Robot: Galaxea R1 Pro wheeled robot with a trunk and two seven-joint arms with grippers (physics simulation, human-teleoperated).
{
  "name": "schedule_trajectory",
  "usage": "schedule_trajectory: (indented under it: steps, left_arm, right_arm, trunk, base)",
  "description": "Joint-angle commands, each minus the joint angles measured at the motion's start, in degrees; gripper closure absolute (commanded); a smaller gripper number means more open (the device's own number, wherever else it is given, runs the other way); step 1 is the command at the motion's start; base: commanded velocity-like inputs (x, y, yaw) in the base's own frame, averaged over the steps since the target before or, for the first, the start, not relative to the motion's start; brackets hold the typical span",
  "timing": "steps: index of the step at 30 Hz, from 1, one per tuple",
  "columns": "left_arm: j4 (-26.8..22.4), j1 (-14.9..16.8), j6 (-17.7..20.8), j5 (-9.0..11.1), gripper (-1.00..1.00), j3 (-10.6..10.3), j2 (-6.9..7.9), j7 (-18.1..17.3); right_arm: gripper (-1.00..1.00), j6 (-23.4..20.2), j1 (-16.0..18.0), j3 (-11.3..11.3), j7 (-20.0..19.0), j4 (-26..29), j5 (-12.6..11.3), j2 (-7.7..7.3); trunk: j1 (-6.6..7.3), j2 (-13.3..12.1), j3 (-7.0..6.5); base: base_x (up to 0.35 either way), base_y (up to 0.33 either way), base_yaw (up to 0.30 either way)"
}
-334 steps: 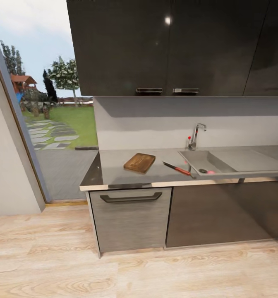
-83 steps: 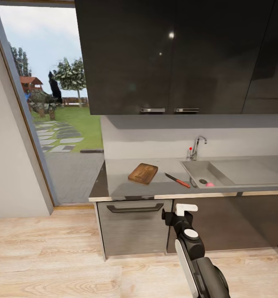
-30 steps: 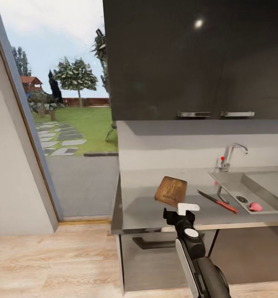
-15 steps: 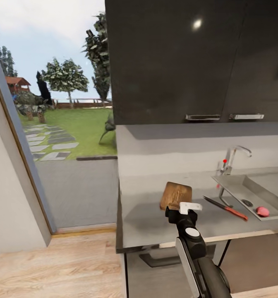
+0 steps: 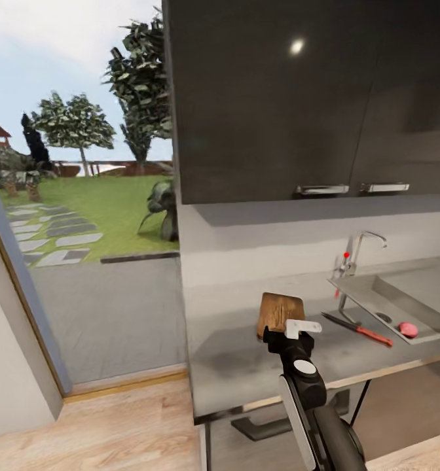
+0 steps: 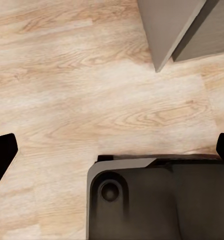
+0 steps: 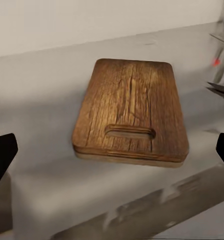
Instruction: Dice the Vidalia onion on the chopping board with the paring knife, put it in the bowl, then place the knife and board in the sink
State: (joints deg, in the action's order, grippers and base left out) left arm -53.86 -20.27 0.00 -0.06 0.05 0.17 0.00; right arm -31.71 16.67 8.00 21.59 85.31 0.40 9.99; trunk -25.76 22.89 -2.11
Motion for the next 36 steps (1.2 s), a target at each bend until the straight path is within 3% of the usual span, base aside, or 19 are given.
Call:
schedule_trajectory:
  steps: [1,27,30,36]
  left_arm:
    - [0.0,0.0,0.0,0.0,-1.0,0.0,0.01,0.0]
    - [0.1,0.0,0.0,0.0,-1.0,-0.1,-0.01,0.0]
    - [0.1,0.0,0.0,0.0,-1.0,-0.1,-0.01,0.0]
    - [0.1,0.0,0.0,-0.1,-1.0,-0.1,-0.04,0.0]
  right_arm:
    - [-1.0,-0.4,0.0,0.1,0.3,0.0,0.0,0.01]
    - [-1.0,-0.6,0.0,-0.2,2.1,0.0,0.0,0.01]
    - [-1.0,-0.8,0.0,-2.4,2.1,0.0,0.0,0.01]
    - [-1.0,-0.8,0.0,-3.3,2.1,0.0,0.0,0.01]
  trunk:
    - [-0.03,0.0,-0.06]
    - [-0.03,0.0,-1.29]
    - [-0.03,0.0,-1.29]
    - [-0.03,0.0,-1.29]
  base:
    - [0.015,0.292,-0.204]
    - [0.008,0.299,-0.227]
    - [0.09,0.299,-0.276]
    - [0.104,0.294,-0.277]
